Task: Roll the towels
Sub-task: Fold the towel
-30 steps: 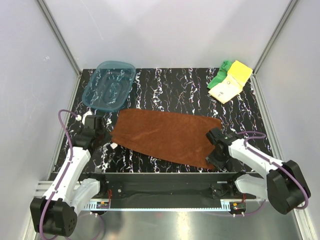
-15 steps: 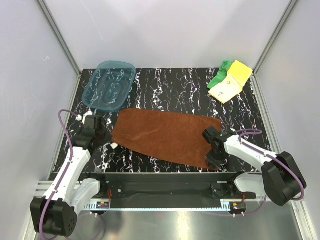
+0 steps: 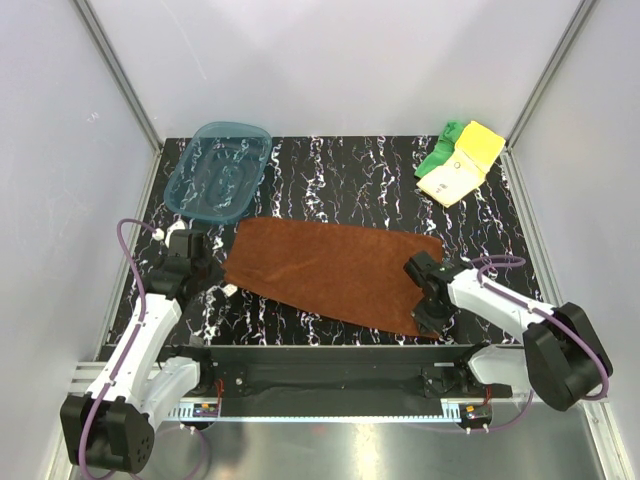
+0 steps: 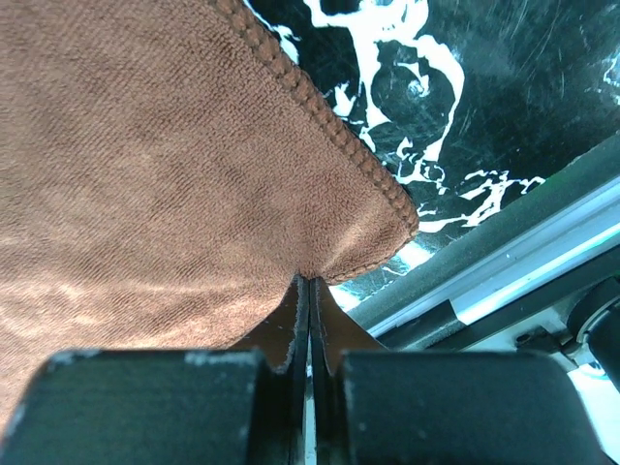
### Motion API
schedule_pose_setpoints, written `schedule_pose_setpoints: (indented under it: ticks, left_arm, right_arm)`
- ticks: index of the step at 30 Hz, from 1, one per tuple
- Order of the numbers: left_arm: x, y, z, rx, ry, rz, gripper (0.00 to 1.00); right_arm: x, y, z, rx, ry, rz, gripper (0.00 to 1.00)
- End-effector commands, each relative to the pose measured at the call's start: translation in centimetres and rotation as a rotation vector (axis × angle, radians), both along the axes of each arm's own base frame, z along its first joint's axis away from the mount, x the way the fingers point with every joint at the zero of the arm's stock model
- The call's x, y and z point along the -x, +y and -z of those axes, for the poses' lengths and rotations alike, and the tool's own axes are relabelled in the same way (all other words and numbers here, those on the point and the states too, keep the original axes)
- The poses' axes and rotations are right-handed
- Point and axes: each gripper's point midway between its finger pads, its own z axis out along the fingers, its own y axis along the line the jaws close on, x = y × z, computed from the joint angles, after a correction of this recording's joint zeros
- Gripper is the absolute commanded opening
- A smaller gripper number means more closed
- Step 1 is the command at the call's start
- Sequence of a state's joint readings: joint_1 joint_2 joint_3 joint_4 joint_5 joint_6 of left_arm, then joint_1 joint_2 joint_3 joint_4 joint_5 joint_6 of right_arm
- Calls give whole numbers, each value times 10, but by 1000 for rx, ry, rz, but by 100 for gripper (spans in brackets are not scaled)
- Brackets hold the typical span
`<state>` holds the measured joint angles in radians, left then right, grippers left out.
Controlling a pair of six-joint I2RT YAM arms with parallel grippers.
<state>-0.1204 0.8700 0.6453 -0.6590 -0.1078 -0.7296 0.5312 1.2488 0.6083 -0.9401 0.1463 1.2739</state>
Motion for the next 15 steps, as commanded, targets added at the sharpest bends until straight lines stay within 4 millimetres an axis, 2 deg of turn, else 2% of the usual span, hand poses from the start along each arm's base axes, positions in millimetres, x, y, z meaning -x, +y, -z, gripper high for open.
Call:
schedule_pose_setpoints:
  ticks: [1, 8, 15]
  left_arm:
    - [-6, -1, -6, 1, -35, 19, 0]
    - [-6, -2, -5, 2, -26, 22, 0]
    - [-11, -4, -8, 2, -10, 32, 0]
  right_arm:
    - [-9, -9, -11, 41, -84, -22, 0]
    - [-25, -19, -43, 72, -210, -68, 0]
    - [-48, -14, -64, 78, -297, -129, 0]
